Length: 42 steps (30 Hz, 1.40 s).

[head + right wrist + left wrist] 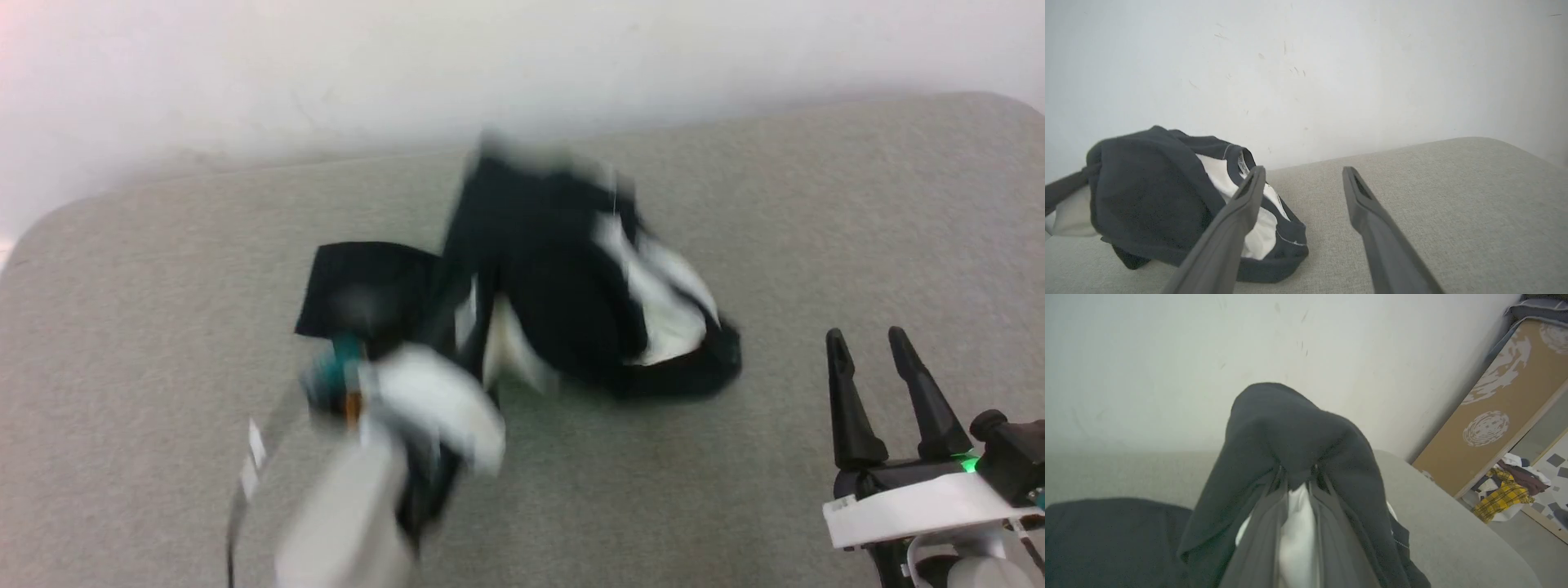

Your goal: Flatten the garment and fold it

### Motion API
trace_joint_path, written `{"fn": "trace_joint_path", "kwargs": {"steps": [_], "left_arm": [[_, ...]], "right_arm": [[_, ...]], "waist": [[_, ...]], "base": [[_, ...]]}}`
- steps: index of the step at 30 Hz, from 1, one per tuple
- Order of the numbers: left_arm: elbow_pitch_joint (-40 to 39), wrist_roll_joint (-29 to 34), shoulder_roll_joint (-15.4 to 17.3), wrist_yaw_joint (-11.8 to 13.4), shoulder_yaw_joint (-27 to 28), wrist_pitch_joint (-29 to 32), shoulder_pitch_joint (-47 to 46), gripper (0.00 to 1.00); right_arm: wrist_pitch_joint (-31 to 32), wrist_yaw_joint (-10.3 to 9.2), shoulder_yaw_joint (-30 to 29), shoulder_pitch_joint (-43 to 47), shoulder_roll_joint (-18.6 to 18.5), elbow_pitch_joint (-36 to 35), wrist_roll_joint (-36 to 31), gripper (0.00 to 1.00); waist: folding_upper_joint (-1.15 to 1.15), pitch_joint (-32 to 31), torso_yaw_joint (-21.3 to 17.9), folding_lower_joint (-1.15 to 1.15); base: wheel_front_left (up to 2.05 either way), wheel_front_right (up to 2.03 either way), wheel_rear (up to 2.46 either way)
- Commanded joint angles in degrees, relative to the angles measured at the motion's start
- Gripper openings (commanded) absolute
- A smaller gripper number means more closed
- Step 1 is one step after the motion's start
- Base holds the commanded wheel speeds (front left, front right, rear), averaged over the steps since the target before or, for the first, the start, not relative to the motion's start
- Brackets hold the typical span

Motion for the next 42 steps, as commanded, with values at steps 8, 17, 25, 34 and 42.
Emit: {"fn": "trace_joint_path", "kwargs": {"steps": [8, 17, 25, 34, 42], "left_arm": [[1.4, 1.2, 0.5, 4.1, -4.0, -0.3, 18.2, 0.38], [-11.6, 7.3, 0.8, 6.7, -2.7, -4.2, 20.1, 1.0], [-18.2, 11.1, 2.1, 7.9, 5.8, -4.2, 20.8, 1.0], [-17.0, 12.1, 5.7, 8.2, 13.4, -4.2, 25.0, 1.0], [-17.3, 11.9, 6.1, 7.1, 15.3, -4.2, 28.0, 1.0]], "right_arm": [[-0.1, -0.1, 0.8, 0.8, 0.1, 0.5, -0.2, 1.0], [1.7, -0.1, 1.3, 1.6, 0.1, -0.8, -3.0, 1.0], [3.6, -0.1, 1.4, 3.4, 0.1, -2.4, -4.5, 1.0], [5.8, -0.1, 2.2, 5.6, 0.1, -3.3, -6.0, 1.0], [7.5, -0.1, 2.3, 6.8, 0.1, -4.7, -7.1, 1.0]], "waist": [[0.0, 1.0, 0.8, 0.0], [0.0, -1.1, 4.3, 0.0], [0.0, -2.7, 5.8, 0.0], [0.0, -4.3, 5.8, 0.0], [0.0, -4.9, 6.5, 0.0]], "base": [[0.0, 0.0, 0.0], [0.0, 0.0, 0.0], [0.0, 0.0, 0.0], [0.0, 0.0, 0.0], [0.0, 0.0, 0.0]]}}
